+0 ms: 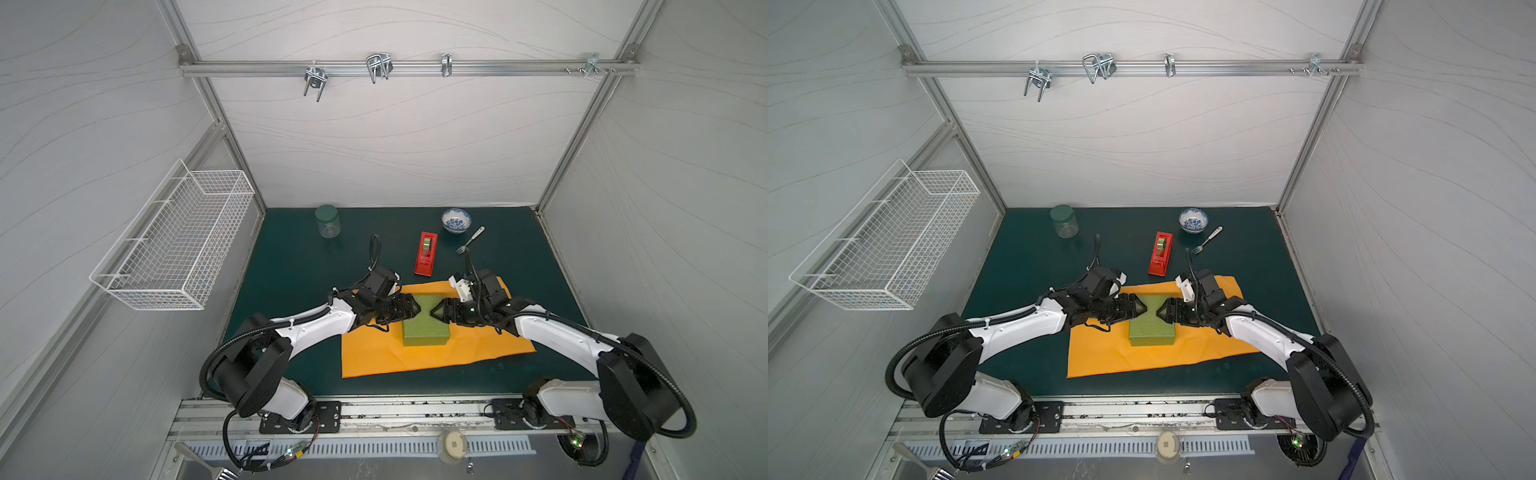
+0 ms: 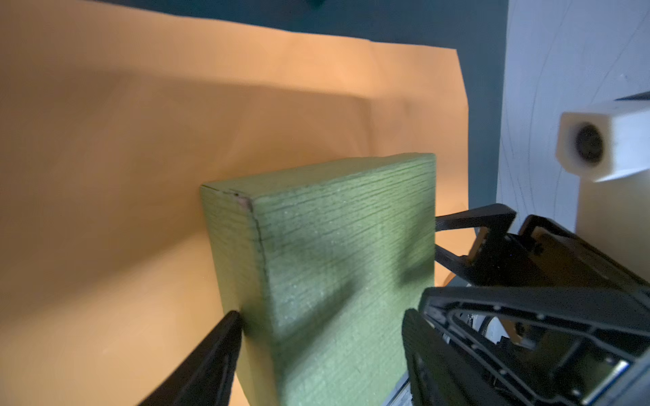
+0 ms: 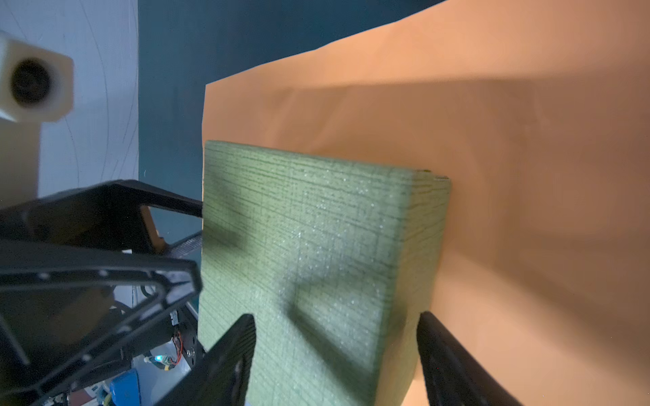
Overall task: Wrap the gift box in paper
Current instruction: 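Carry the green box with both grippers onto the paper's center, then lower the box onto the paper and open both grippers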
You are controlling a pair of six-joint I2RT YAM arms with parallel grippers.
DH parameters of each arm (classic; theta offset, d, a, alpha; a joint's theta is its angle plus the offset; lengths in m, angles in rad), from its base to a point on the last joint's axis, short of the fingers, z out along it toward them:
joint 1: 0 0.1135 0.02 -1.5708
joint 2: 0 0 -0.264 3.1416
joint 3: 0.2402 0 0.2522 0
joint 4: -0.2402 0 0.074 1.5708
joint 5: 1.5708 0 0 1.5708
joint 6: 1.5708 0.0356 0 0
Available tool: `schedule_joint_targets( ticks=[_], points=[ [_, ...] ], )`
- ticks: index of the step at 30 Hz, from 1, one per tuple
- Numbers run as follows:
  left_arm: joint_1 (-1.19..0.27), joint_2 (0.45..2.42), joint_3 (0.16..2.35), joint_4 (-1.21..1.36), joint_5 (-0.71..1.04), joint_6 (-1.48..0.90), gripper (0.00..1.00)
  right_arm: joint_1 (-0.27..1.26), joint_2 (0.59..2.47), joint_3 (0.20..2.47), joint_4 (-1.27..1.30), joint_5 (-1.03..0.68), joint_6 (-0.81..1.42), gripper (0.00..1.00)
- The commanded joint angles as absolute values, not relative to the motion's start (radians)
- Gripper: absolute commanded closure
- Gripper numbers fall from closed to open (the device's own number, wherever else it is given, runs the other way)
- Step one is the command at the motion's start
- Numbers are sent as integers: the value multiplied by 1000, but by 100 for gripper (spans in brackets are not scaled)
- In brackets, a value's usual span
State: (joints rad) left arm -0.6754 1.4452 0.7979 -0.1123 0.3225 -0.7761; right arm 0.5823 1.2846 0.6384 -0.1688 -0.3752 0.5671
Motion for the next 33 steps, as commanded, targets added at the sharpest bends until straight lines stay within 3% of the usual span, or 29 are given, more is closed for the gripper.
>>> schedule_joint_targets(
  ticks=[1,7,17,33],
  points=[
    [-658,1373,760,-77,314,-753,25,578,1256,636,-224,-393,522,19],
    [-668,1412,737,13,418,-826,24,578,1316,635,-145,-442,560,18],
    [-684,1519,789,61,427,-841,36,555,1366,684,-132,-442,545,26],
    [-685,1618,851,69,428,-824,36,512,1394,695,-121,-456,531,30]
  ],
)
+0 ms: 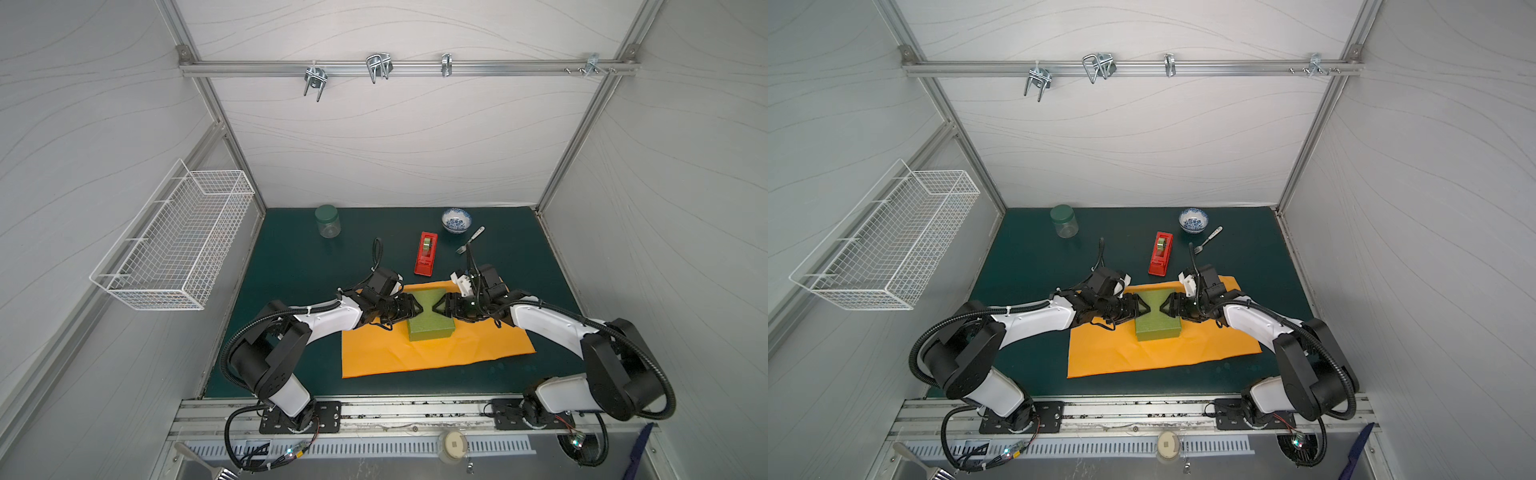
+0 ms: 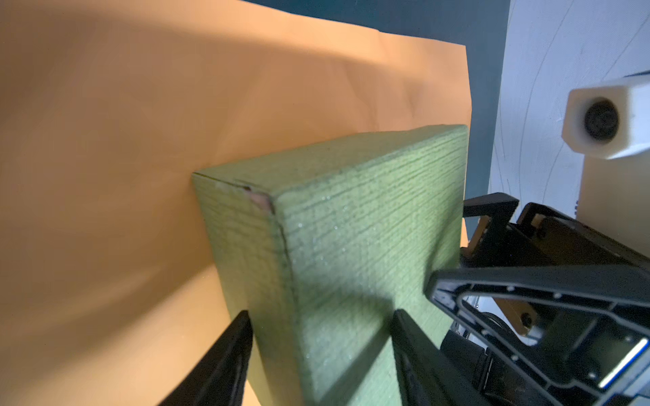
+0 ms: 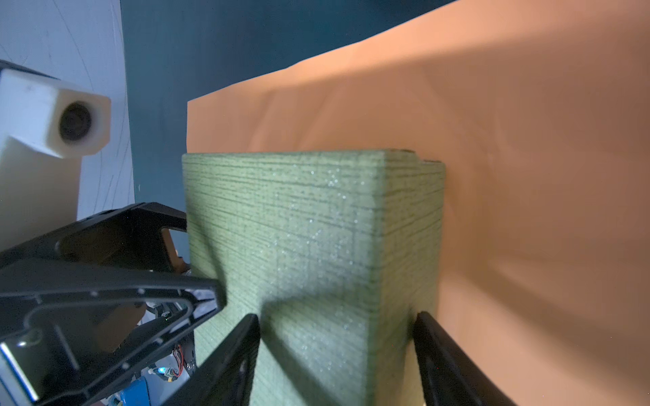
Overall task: Wrap the gift box in paper
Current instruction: 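Lower the box onto the paper and open both grippers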
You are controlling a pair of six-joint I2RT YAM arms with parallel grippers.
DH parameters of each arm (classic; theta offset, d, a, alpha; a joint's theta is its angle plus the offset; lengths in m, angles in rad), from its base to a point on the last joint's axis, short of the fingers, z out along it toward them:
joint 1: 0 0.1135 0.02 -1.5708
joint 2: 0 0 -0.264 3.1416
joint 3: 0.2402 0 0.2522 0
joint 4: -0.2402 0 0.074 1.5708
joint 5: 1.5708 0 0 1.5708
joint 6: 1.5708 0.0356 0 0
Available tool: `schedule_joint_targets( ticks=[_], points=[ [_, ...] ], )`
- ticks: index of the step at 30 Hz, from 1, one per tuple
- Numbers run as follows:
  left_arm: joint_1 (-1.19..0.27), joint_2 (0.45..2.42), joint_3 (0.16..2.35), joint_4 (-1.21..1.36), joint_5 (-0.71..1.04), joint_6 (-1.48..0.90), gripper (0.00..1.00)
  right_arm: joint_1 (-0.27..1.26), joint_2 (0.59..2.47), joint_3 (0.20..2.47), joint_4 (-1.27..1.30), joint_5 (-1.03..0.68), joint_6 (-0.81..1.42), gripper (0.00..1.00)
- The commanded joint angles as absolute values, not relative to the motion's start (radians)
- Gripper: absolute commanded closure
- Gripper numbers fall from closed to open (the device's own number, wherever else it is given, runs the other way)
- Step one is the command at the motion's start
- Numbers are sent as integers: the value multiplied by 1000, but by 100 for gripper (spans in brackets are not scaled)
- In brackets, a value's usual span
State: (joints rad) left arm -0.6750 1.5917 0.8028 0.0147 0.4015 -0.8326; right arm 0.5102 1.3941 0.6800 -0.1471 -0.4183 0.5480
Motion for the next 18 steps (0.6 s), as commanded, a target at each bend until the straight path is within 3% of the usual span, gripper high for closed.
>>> schedule_joint_targets(
  ticks=[1,18],
  points=[
    [-686,1618,851,70,428,-826,36,510,1396,698,-123,-457,527,30],
    [-681,1588,828,50,400,-814,31,497,1399,701,-138,-450,518,28]
  ],
)
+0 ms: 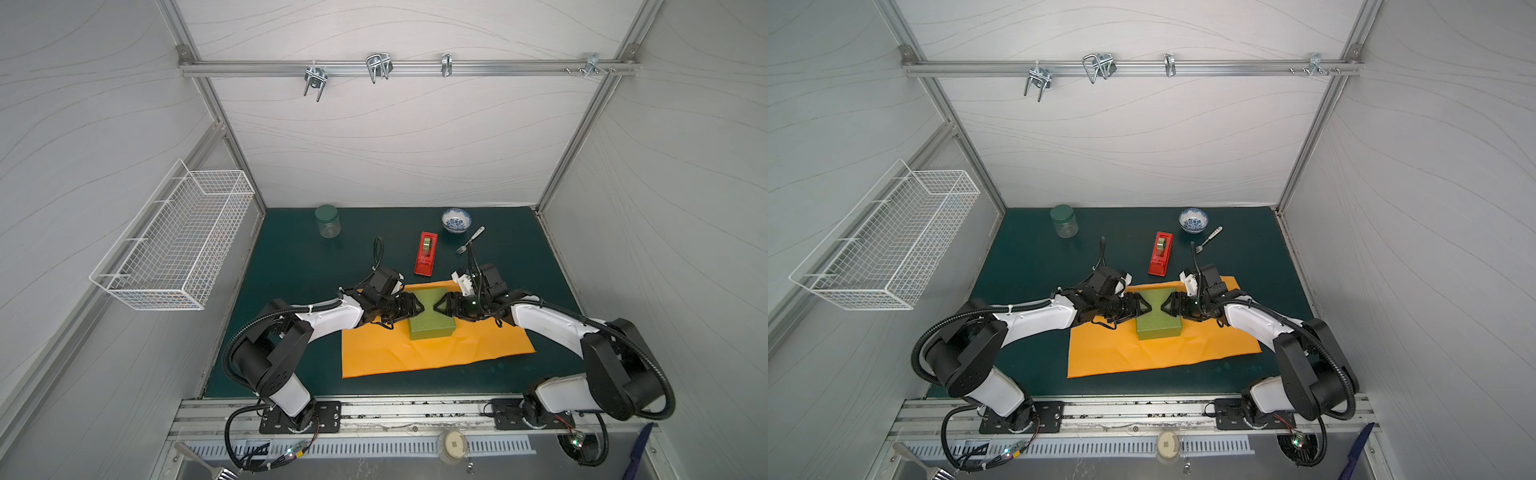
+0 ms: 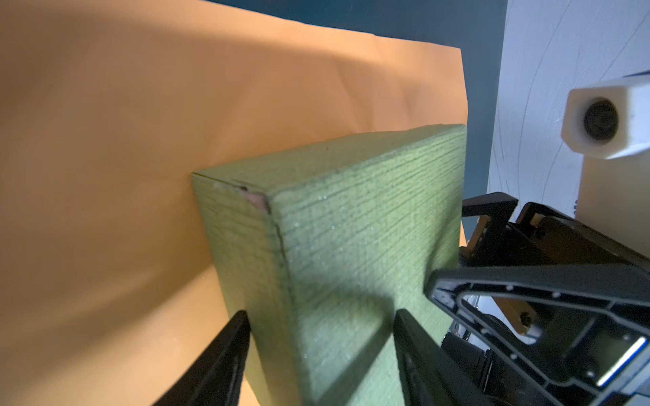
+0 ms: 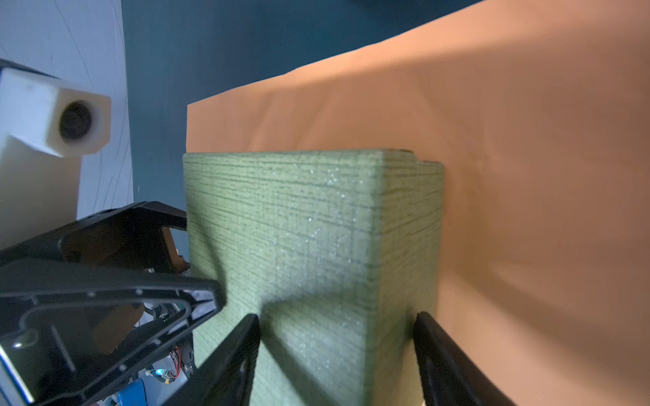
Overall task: Wrap the gift box in paper
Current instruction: 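Lower the box onto the paper and open both grippers, then move the right gripper to the paper's far corner while the left gripper draws back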
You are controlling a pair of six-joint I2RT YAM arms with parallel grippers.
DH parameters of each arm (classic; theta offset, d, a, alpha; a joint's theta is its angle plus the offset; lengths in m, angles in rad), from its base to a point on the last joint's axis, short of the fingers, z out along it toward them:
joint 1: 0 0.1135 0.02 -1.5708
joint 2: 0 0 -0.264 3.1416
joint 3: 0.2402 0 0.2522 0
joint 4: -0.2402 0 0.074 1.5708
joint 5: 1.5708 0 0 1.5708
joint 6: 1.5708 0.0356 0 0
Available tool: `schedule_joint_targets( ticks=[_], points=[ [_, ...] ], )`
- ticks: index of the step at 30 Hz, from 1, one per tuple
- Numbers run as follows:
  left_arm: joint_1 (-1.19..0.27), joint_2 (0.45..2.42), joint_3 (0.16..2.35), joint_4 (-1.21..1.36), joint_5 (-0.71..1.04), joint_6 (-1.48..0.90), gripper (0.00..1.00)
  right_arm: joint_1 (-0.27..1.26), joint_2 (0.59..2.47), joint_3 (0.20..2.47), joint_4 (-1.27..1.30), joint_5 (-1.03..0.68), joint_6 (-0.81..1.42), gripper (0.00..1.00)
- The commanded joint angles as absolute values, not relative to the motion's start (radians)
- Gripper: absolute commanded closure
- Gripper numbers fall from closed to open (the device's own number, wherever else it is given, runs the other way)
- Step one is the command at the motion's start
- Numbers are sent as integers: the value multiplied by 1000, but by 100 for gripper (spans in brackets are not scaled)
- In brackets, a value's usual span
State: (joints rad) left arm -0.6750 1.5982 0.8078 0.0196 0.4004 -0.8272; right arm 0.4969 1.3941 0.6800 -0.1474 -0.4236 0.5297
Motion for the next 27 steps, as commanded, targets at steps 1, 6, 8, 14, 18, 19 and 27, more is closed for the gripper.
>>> schedule_joint_targets(
  ticks=[1,6,8,14,18,19,27],
  points=[
    [-679,1581,828,45,395,-809,30,494,1395,702,-146,-447,513,25],
    [-661,1490,805,-14,330,-762,20,452,1316,704,-203,-419,490,4],
    [-645,1427,769,-40,290,-740,15,439,1265,702,-233,-405,482,1],
    [-462,1341,605,-9,365,-797,20,315,1171,645,-240,-376,488,1],
    [-446,1362,606,-21,395,-788,26,198,1212,673,-251,-325,504,1],
    [-446,1364,602,-21,391,-790,26,181,1226,686,-255,-287,496,1],
    [-435,1403,581,8,418,-802,27,55,1430,826,-316,-61,438,1]
  ],
)
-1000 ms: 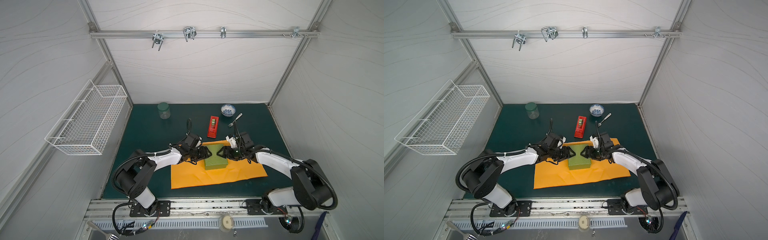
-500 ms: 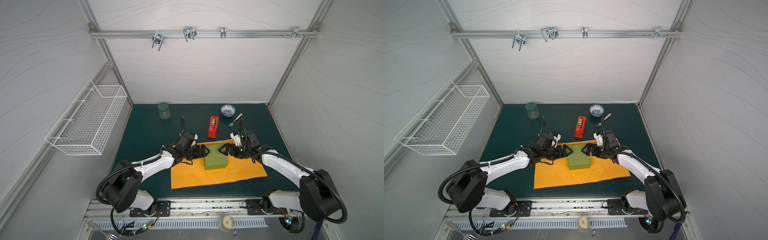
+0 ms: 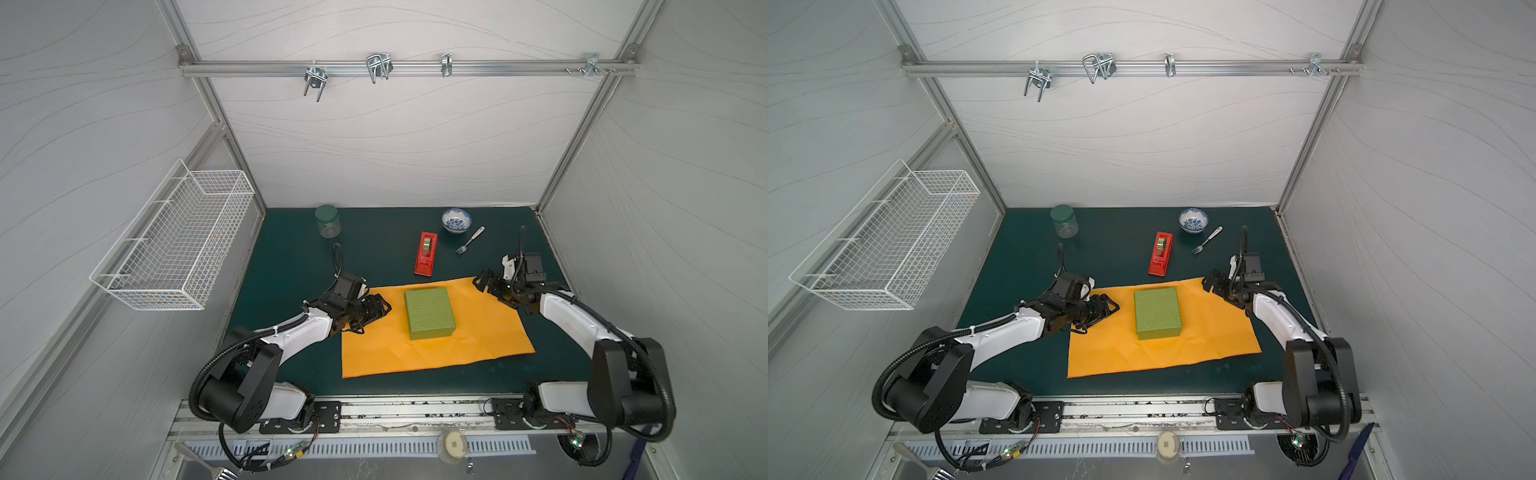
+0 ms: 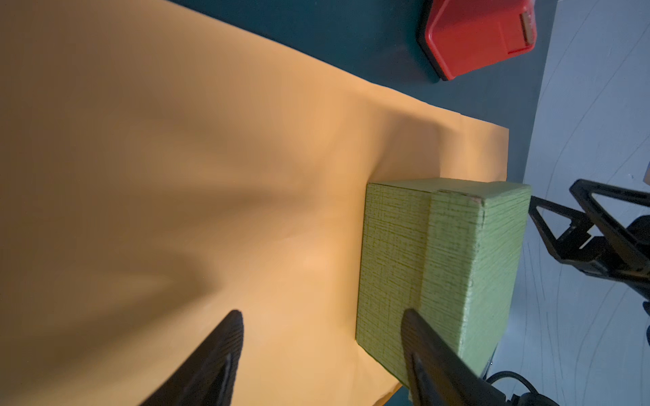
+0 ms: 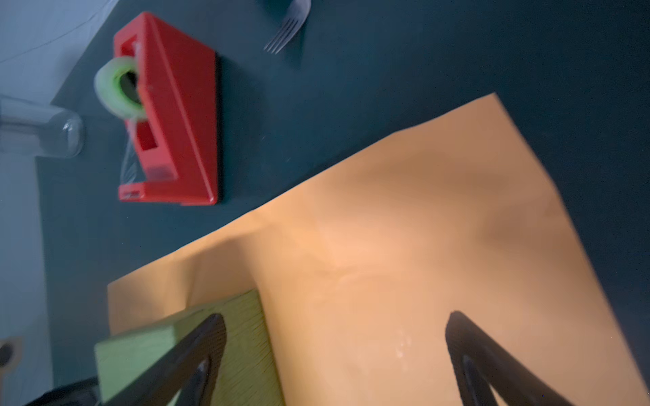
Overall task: Wrap the gift box in paper
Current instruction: 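Move the right gripper to the paper's far corner while the left gripper draws back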
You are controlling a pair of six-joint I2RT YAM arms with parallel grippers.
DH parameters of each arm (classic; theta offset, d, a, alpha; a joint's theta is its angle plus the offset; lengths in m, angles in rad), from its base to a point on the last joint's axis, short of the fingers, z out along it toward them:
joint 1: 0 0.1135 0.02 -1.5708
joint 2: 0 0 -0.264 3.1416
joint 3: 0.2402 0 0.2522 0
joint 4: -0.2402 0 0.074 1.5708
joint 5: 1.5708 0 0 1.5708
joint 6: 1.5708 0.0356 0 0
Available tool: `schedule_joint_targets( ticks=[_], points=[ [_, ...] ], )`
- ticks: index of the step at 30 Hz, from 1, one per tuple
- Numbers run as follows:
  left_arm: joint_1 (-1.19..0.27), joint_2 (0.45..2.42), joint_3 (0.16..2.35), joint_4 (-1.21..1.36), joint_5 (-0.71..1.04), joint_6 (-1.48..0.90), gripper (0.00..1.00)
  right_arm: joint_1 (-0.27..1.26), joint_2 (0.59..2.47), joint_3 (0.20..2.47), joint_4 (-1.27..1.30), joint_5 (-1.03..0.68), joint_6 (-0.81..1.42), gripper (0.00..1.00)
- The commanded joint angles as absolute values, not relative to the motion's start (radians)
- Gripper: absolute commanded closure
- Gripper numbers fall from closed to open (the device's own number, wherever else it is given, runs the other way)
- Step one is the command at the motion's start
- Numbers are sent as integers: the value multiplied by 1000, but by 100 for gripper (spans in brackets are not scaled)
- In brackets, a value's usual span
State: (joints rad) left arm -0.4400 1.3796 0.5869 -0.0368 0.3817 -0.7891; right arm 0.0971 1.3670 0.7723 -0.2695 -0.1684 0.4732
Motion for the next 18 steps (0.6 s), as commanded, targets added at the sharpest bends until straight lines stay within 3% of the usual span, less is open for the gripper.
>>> schedule_joint_targets(
  ticks=[1,6,18],
  points=[
    [-436,1409,579,26,439,-809,27,43,1465,851,-336,-56,429,1],
    [-437,1411,581,42,480,-815,27,24,1582,923,-373,8,393,1],
    [-421,1440,569,9,408,-768,25,-29,1755,989,-432,-136,353,1]
  ],
)
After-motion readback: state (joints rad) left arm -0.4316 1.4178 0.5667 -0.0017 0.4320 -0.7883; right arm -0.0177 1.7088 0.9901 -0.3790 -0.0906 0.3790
